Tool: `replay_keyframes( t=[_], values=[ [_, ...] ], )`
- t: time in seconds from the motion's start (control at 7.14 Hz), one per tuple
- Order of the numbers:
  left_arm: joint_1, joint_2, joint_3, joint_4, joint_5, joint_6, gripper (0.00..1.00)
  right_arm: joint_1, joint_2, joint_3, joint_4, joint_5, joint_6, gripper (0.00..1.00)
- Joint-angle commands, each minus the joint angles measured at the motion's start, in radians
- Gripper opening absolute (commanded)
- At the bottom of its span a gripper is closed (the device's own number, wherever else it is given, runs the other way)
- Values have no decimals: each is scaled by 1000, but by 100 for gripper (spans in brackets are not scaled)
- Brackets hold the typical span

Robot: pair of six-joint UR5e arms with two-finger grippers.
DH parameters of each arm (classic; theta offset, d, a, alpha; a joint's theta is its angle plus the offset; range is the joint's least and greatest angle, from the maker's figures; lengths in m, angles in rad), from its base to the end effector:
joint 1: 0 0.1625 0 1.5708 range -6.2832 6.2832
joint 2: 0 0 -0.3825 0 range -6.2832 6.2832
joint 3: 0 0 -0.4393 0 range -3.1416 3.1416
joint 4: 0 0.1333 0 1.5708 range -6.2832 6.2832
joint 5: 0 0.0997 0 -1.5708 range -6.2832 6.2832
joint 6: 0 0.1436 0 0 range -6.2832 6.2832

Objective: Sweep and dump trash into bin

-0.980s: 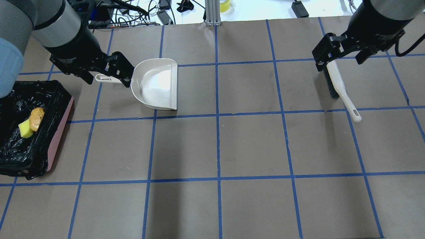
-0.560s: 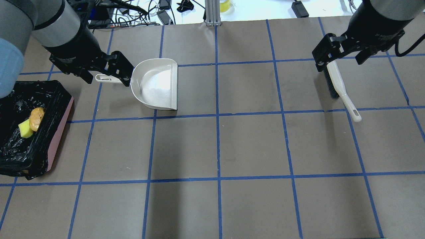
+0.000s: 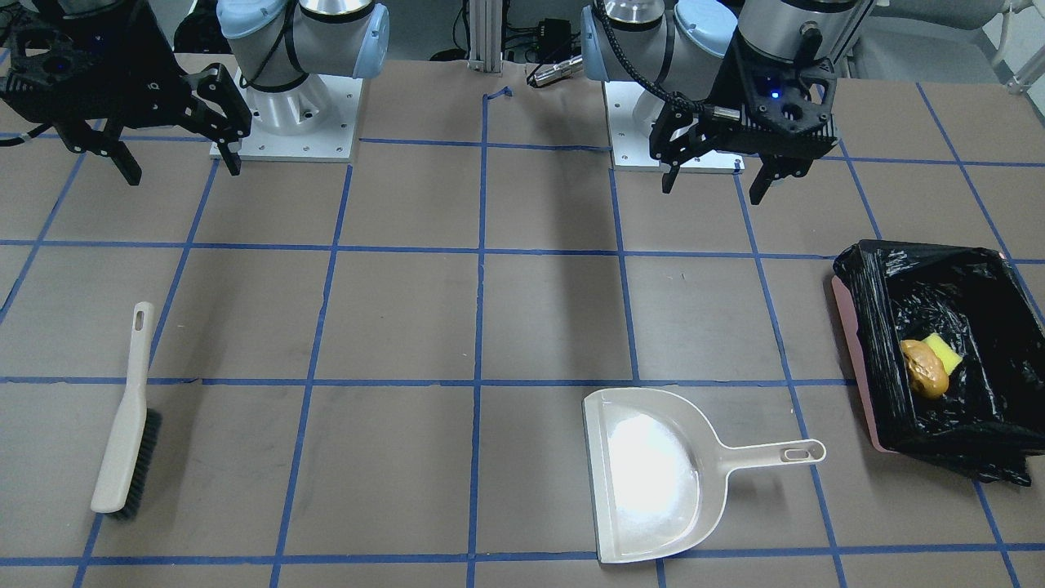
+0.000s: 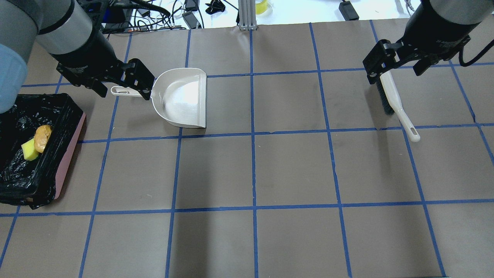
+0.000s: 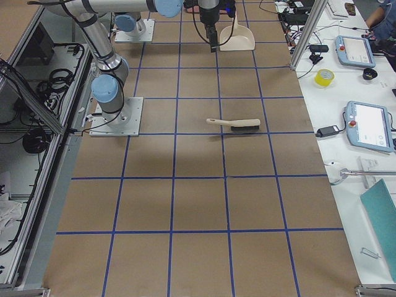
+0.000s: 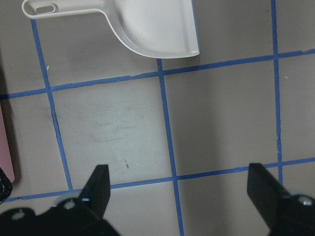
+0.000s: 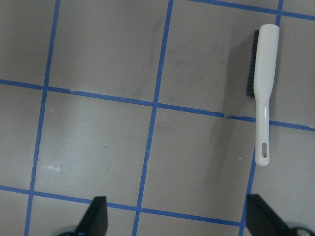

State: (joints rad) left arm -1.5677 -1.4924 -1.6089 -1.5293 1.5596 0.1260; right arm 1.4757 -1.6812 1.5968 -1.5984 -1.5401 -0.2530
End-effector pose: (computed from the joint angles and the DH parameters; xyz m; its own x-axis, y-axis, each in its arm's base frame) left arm -0.1333 -0.5205 0.4266 -0.9924 0.1231 0.0008 0.1226 0.9890 -0.0824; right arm 0.0886 -0.5215 0.4482 -0.9873 -0.1590 -0.0015 -0.1578 0.9807 -0.1158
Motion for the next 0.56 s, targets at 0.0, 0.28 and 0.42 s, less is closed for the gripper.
replay_keyframes(
  t=[0.0,0.28,0.42],
  values=[
    [1,-3,0,1,-1,0,100,0,0,0,0,0,0,100],
    [2,3,7,1,-1,1,100,0,0,0,2,0,1,100],
    [11,3,10,1,-3,1,100,0,0,0,2,0,1,100]
  ],
)
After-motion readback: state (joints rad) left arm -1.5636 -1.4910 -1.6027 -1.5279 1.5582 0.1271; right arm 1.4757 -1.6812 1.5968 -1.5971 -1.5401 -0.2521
